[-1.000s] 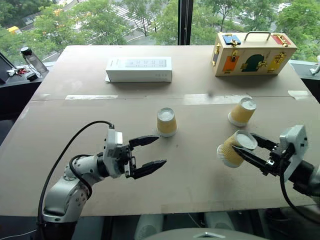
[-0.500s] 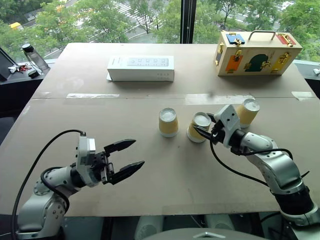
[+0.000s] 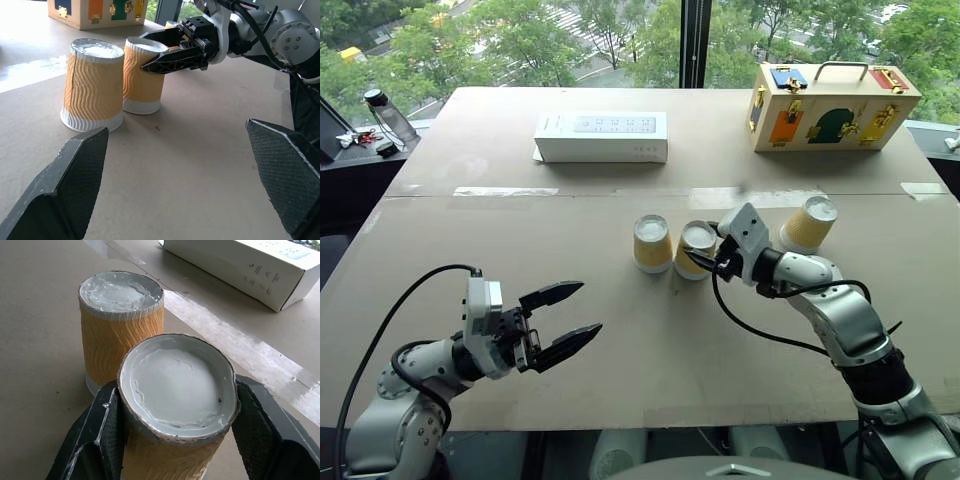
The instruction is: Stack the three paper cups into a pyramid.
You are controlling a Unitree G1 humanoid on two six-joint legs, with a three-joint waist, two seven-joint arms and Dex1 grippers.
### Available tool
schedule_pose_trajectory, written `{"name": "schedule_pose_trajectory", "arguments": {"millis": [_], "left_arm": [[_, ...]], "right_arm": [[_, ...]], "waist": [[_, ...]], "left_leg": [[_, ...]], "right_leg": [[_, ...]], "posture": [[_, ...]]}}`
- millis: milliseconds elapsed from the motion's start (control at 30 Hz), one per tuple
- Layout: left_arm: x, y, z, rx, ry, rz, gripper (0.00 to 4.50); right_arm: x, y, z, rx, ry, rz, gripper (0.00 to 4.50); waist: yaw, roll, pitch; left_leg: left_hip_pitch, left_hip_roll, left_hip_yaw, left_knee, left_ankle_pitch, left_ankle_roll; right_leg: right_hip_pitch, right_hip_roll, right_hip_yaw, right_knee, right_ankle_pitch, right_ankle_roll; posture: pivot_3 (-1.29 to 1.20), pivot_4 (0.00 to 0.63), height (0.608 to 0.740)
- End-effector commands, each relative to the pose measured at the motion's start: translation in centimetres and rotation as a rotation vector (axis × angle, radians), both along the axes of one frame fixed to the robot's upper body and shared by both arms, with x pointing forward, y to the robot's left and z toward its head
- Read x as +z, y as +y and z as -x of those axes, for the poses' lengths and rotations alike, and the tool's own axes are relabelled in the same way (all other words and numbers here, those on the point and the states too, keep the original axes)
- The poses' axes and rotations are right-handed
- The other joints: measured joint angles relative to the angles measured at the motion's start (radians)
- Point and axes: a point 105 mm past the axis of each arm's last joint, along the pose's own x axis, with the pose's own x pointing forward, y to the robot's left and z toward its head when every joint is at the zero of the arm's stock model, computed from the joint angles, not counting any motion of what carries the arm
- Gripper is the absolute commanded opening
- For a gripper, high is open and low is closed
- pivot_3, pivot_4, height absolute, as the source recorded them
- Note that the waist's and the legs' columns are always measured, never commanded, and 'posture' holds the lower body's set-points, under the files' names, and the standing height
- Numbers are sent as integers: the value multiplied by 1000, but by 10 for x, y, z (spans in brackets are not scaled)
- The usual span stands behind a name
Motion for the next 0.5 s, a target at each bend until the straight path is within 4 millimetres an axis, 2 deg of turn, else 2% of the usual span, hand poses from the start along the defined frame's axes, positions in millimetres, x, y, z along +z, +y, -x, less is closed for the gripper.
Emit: {"name": "schedule_pose_trajectory", "arguments": {"millis": [33, 100, 133, 267, 367, 433, 500], "left_arm": [[9, 3, -1, 8, -50, 9, 4500], [10, 2, 0, 7, -54, 11, 4500], [10, 2, 0, 6, -54, 13, 4500], [11, -3, 1, -24, -62, 7, 4500], [14, -11, 3, -55, -71, 16, 4500], [17, -20, 6, -99, -88, 15, 4500], [21, -29, 7, -139, -103, 20, 4500]], "right_arm": [[6, 4, 2, 36, -15, -9, 3478], [8, 1, 3, 44, -25, -8, 4359], [11, -1, 3, 45, -46, -3, 4439], [45, -23, 11, 20, -123, -72, 4439], [72, -50, 16, -29, -159, -136, 4439], [87, -77, 12, -130, -181, -164, 4439], [88, -106, 3, -262, -188, -134, 4439]], "waist": [[0, 0, 0], [0, 0, 0], [0, 0, 0], [3, 1, 0], [3, 0, 0], [3, 0, 0], [5, 0, 0]], "left_leg": [[0, 0, 0, 0, 0, 0], [0, 0, 0, 0, 0, 0], [0, 0, 0, 0, 0, 0], [0, 0, 0, 0, 0, 0], [-1, 0, 0, 0, 0, 0], [0, 0, 0, 0, 0, 0], [0, 0, 0, 0, 0, 0]], "right_leg": [[0, 0, 0, 0, -1, -2], [0, 0, 0, 0, -1, -2], [0, 0, 0, 0, -1, -2], [0, 0, 0, 0, -1, -2], [0, 0, 0, 0, 0, 0], [0, 0, 0, 0, 0, 0], [0, 0, 0, 0, -1, -2]], "posture": [[0, 150, 740], [0, 150, 740], [0, 150, 740], [0, 150, 740], [0, 150, 740], [0, 150, 740], [0, 150, 740]]}}
